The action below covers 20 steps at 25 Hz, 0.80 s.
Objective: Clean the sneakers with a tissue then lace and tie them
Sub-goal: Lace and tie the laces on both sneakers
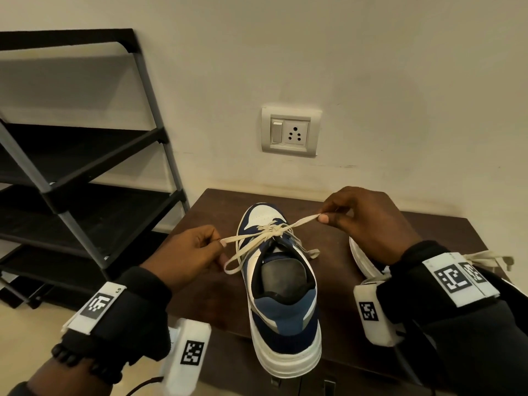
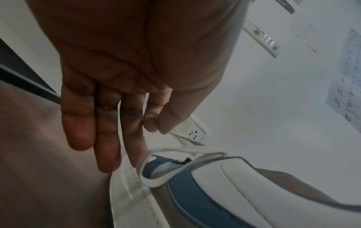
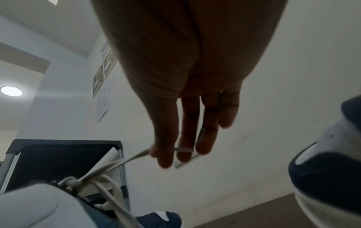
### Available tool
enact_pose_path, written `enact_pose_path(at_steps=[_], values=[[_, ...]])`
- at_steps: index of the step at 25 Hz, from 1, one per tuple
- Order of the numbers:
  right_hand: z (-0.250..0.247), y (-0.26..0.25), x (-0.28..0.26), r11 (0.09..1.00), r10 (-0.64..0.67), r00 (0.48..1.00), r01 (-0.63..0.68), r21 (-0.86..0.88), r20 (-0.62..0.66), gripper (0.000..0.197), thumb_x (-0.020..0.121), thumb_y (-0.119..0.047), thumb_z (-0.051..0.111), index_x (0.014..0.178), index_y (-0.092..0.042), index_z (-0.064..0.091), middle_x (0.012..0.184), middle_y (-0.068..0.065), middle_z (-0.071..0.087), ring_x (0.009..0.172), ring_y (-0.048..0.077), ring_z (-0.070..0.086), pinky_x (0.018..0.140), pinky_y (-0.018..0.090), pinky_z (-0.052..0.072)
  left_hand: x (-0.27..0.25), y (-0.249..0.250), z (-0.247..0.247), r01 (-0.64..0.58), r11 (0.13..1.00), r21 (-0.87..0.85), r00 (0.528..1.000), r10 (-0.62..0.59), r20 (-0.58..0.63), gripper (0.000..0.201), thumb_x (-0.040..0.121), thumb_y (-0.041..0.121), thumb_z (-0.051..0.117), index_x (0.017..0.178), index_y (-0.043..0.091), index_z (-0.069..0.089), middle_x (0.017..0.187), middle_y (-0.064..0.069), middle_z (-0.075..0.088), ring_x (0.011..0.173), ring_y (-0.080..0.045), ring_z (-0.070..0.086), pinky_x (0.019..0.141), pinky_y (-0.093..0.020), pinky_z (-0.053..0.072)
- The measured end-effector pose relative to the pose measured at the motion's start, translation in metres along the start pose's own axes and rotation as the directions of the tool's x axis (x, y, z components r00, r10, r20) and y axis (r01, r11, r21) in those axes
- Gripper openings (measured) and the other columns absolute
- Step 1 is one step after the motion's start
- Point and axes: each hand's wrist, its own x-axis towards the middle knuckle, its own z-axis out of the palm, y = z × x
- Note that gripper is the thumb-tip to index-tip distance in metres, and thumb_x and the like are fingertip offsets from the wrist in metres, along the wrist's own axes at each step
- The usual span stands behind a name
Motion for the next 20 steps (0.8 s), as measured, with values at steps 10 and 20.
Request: enact_pose_path(at_steps=[10,20], values=[[0.026,-0.015,-0.002,0.98,-0.157,0.963,0.123,0.157,0.22,0.019,0.093,-0.02,0.057,0.108,-0.03,0.063,0.1,-0.015,0.066,0.092,0.001,0.058,0.077,0.013,0.043,-0.006,0.018,0.014,-0.266,0.963,0.043,0.963,0.264,0.05,0.009,0.094,0.025,0.053,0.101,0.027,0.059,0.092,0.005,0.065,0.085,-0.005,0.062,0.078,-0.026,0.052],[0.02,-0.001,-0.004,0.968,-0.035,0.977,-0.019,0.249,0.211,0.021,0.087,-0.027,0.064,0.104,-0.021,0.053,0.087,-0.002,0.06,0.077,0.013,0.056,0.069,0.026,0.045,-0.003,0.024,0.014,-0.106,0.976,-0.193,0.994,0.098,-0.049,0.015,0.089,0.015,0.062,0.102,0.019,0.055,0.09,-0.008,0.055,0.071,-0.013,0.051,0.058,-0.021,0.042]])
